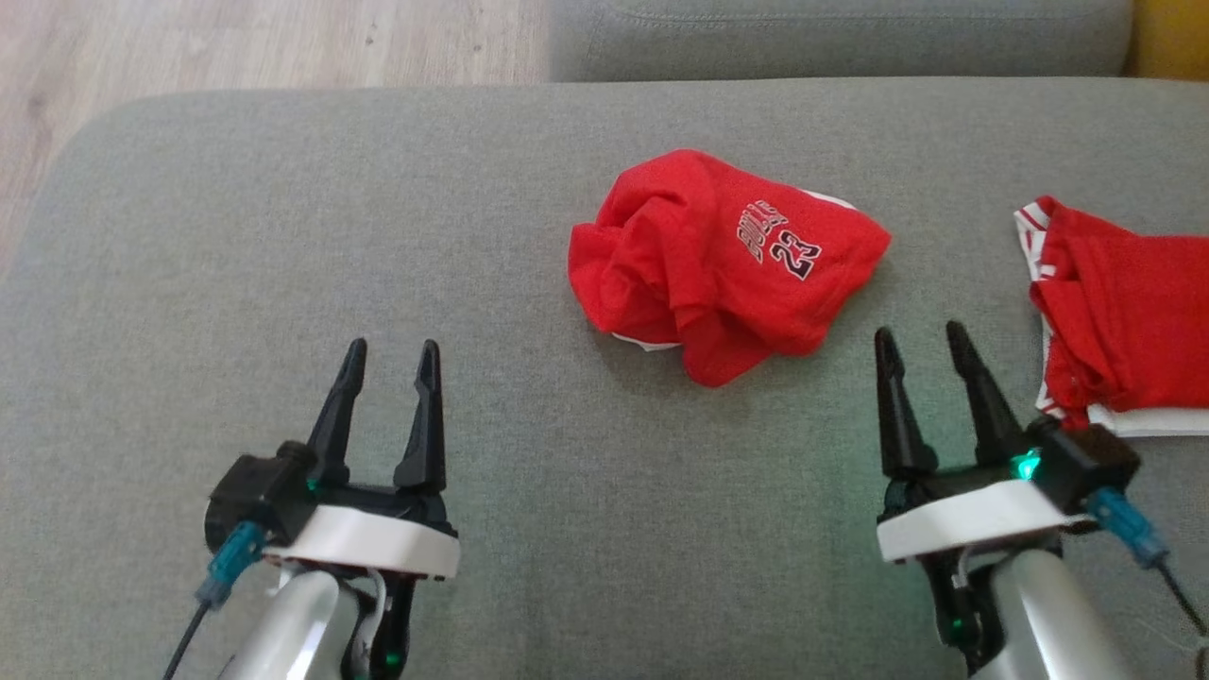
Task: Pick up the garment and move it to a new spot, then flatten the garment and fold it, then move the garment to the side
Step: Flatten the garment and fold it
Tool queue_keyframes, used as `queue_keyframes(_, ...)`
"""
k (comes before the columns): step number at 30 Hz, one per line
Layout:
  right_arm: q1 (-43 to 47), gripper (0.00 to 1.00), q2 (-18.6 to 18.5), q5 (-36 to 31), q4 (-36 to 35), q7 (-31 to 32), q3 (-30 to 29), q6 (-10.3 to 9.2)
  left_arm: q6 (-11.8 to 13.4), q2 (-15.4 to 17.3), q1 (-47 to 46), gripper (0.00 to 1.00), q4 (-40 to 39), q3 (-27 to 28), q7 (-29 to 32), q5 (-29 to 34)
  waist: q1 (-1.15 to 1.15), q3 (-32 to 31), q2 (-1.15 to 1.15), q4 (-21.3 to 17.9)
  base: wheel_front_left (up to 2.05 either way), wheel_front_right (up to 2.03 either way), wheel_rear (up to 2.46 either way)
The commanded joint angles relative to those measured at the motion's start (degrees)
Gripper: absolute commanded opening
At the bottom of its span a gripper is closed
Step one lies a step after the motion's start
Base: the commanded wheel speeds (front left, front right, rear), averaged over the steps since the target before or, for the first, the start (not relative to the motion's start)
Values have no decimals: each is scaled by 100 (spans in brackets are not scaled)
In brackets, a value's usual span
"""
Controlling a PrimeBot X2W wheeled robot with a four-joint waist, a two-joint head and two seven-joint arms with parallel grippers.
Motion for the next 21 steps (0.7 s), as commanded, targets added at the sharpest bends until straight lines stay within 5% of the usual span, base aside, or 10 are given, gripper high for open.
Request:
queue_keyframes(1,-231,100,-15,-96,32,-36,136,-4,-39,27,-281,100,-195,222,-70,44,1,55,0,27,0,0,0)
queue_keyframes(21,-1841,100,-15,-1728,2674,514,749,-4,-367,-360,-532,100,56,405,-71,259,1,631,0,485,0,0,0)
